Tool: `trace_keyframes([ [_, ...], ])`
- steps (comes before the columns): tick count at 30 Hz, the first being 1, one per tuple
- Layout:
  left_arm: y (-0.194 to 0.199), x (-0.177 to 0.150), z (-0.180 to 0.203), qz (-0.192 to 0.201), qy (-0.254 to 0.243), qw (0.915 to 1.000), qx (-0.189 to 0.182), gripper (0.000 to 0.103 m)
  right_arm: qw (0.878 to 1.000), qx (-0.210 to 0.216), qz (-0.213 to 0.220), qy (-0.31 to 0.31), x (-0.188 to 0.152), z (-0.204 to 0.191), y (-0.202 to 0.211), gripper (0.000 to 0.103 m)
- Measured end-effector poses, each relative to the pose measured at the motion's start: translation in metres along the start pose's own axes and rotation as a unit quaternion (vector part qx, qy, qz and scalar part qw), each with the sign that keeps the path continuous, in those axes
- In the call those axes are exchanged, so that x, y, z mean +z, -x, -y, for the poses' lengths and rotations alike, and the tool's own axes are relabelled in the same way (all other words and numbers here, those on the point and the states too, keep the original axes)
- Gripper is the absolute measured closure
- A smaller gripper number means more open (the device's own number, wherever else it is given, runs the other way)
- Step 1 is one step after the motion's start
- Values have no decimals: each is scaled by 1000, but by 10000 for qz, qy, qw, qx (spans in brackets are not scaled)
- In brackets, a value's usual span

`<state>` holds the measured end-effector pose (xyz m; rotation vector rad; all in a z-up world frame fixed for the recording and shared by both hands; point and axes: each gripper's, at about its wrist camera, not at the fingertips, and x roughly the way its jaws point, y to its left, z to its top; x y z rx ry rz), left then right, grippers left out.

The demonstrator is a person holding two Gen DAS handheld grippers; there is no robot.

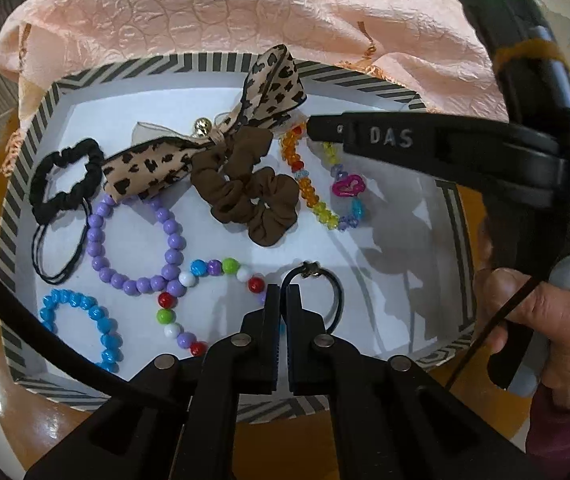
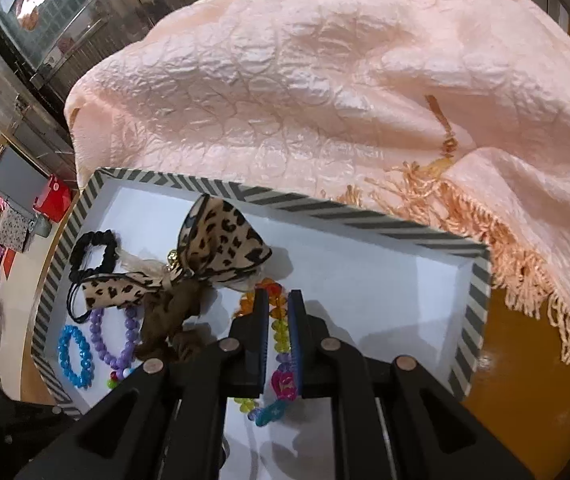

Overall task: Organize jewelry
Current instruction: 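Lower both items into the tray and open both tools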

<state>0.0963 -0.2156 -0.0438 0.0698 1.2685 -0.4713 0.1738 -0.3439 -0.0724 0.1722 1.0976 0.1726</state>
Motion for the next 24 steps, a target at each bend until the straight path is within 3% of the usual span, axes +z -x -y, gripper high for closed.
trace_keyframes([
  [2, 0, 1, 1, 27, -1, 10000, 39, 100, 10000, -5, -5, -24, -2, 0, -2, 93],
  [4, -1, 1, 1, 13, -6, 10000, 55, 99, 10000, -62, 22, -37, -6, 0, 2, 87],
  [6, -2, 0, 3, 8, -36, 10000, 90, 92, 9999, -33, 100, -94, -8, 2, 9, 78],
  [10, 0, -3, 6, 34, -71, 9999, 121, 81, 9995, -2, 263, -172, -16, 5, 33, 75],
  [15, 12, -13, 10, 152, -159, 9996, 190, 79, 9990, -52, 421, -172, -33, 2, 65, 63],
  [24, 39, -36, 12, 406, -392, 9980, 286, 78, 9977, -141, 647, -154, -78, -10, 121, 53],
])
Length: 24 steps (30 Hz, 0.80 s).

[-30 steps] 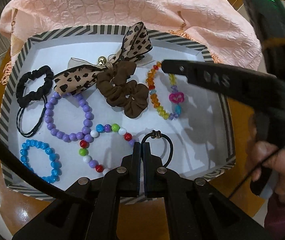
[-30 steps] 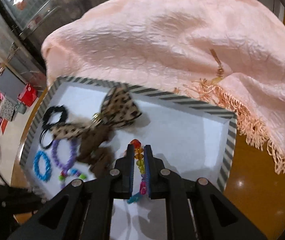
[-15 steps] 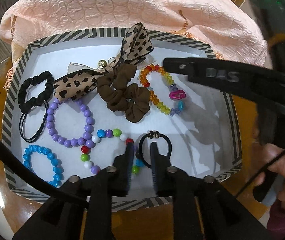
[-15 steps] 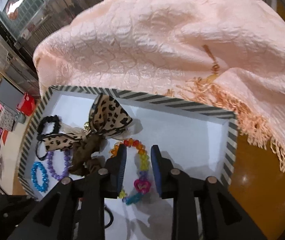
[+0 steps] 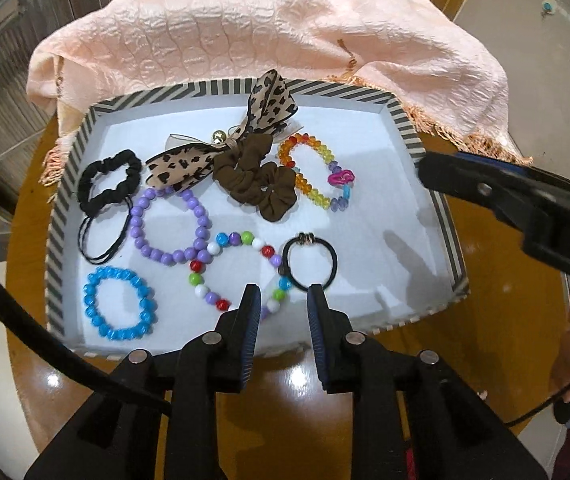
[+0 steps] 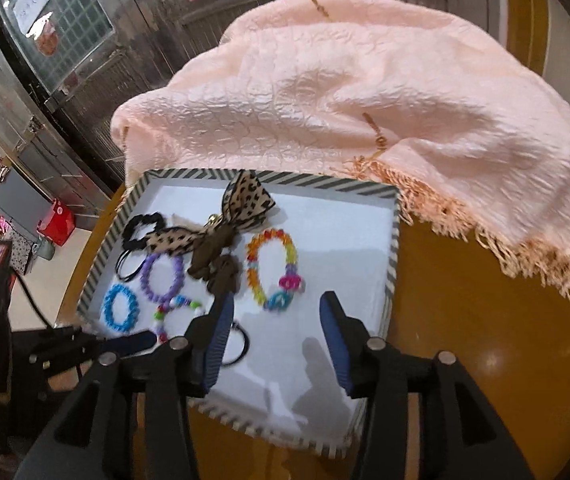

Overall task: Organize jewelry
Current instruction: 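Lower both items into the tray and open both tools, then withdraw both tools toward the red bow and flower-bead bracelet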

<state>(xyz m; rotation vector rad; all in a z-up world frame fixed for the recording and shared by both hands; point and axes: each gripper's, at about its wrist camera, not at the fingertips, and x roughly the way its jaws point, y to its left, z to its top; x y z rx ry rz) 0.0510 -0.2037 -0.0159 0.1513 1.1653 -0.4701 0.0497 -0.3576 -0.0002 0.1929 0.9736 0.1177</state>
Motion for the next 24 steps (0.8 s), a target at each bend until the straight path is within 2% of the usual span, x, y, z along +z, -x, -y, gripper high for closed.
trace_keyframes([
  [7, 19, -27, 7, 123, -299, 9995, 4, 78, 9997, -177, 47, -161, -42, 3, 38, 53],
  [15, 30, -57, 15, 136, -496, 9986, -84, 78, 9981, -357, 59, -496, -90, 4, 62, 53],
  [24, 52, -79, 14, 315, -626, 9975, -86, 78, 9965, -327, 213, -741, -126, -13, 85, 51],
])
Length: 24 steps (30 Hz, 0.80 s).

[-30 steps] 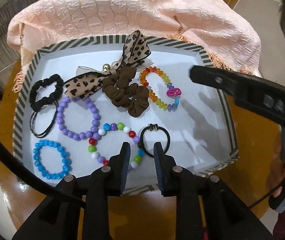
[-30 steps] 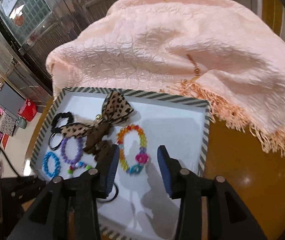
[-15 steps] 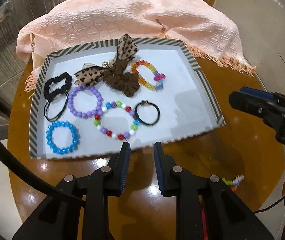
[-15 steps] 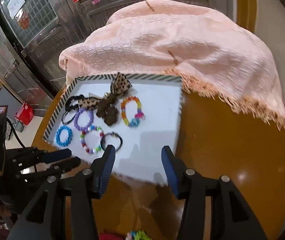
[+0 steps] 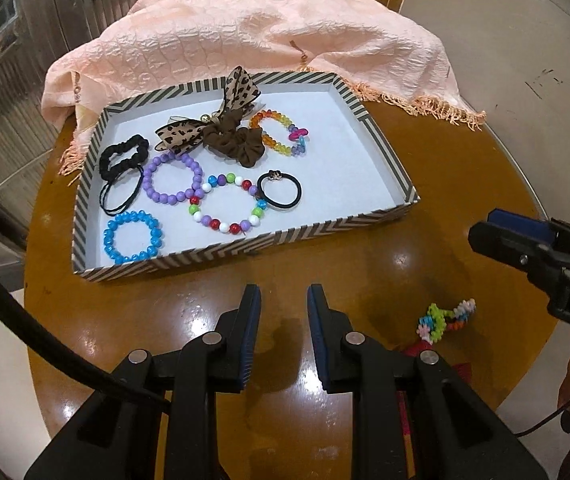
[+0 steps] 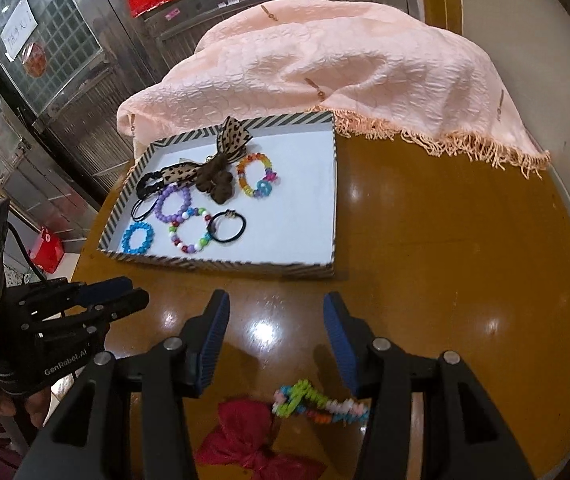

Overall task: Organize jewelry
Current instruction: 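Withdraw both tools toward the red bow and flower-bead bracelet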

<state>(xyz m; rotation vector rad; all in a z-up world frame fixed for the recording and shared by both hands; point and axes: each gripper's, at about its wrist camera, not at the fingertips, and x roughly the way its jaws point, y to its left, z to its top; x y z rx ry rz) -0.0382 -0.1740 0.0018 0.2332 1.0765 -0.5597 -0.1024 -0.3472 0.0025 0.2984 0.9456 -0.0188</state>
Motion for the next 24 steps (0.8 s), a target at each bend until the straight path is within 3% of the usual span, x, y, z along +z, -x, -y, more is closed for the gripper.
trace_keyframes([
  [15, 11, -28, 10, -47, -55, 9998, -173, 78, 9993, -295, -38, -204, -35, 10, 19, 46],
  [24, 3, -40, 26, -282, -147, 9984, -466, 78, 9978, -488, -338, -306, -63, 27, 12, 46],
])
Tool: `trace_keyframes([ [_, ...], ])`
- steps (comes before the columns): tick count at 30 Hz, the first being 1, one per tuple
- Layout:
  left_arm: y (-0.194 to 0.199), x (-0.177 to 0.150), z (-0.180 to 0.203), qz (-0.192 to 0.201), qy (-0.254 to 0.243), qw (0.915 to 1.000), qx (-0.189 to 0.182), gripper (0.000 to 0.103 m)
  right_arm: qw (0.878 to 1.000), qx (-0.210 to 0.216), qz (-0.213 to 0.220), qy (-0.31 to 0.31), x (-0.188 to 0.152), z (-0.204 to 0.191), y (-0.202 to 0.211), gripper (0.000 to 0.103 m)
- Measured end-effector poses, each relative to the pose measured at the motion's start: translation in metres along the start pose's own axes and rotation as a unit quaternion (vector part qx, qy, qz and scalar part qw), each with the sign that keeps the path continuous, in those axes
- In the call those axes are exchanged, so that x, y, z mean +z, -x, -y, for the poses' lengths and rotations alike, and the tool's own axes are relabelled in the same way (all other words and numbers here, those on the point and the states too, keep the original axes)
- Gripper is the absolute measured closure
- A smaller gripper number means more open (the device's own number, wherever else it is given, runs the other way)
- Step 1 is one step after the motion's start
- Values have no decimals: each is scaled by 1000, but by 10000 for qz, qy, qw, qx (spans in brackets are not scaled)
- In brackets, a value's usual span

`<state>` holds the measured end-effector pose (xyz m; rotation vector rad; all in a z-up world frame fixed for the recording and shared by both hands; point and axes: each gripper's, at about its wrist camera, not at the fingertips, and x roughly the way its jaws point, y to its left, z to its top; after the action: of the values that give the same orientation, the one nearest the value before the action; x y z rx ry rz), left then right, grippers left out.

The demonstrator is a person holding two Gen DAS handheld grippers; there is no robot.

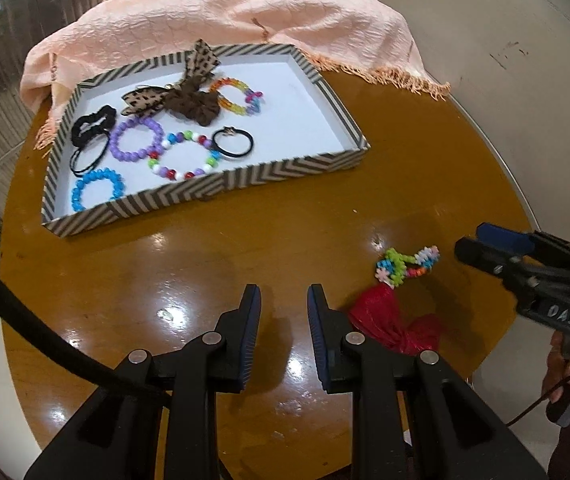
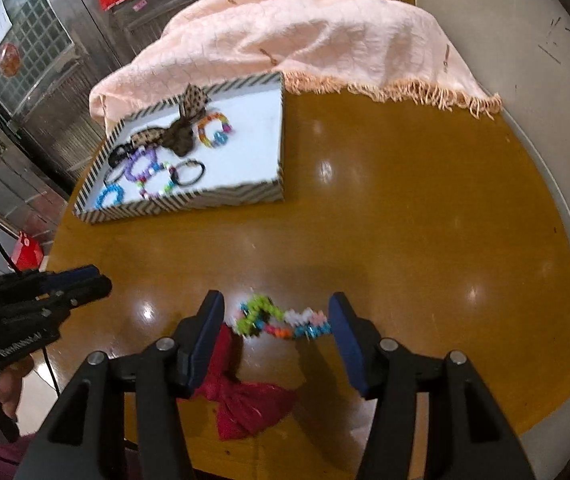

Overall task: Organize jewelry
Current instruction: 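Withdraw both tools toward the red bow and flower-bead bracelet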

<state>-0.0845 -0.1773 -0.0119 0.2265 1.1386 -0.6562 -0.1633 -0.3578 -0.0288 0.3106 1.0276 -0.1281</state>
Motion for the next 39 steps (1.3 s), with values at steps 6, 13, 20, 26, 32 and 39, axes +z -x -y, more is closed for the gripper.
trace_keyframes([
  [6, -3, -4, 3, -85, 4, 10000, -30, 78, 9992, -85, -380, 68, -15, 5, -24, 46],
  [13, -9, -8, 1, -210, 92, 9997, -1, 78, 9963, -442, -686, 281, -19, 6, -50, 46],
  [20, -12, -9, 3, -289, 153, 9995, -21, 78, 9949, -539, -646, 550, -5, 0, -67, 46],
  [26, -15, -11, 8, -491, 210, 9978, -395, 75, 9918, -601, -629, 940, 9, -6, -78, 46],
  [32, -11, -19, 19, -645, 47, 9943, -844, 67, 9858, -553, -677, 1437, 14, -15, -81, 45],
  [39, -21, -28, 21, -1013, 168, 9900, -970, 64, 9845, -351, -662, 1587, 16, -12, -83, 44],
])
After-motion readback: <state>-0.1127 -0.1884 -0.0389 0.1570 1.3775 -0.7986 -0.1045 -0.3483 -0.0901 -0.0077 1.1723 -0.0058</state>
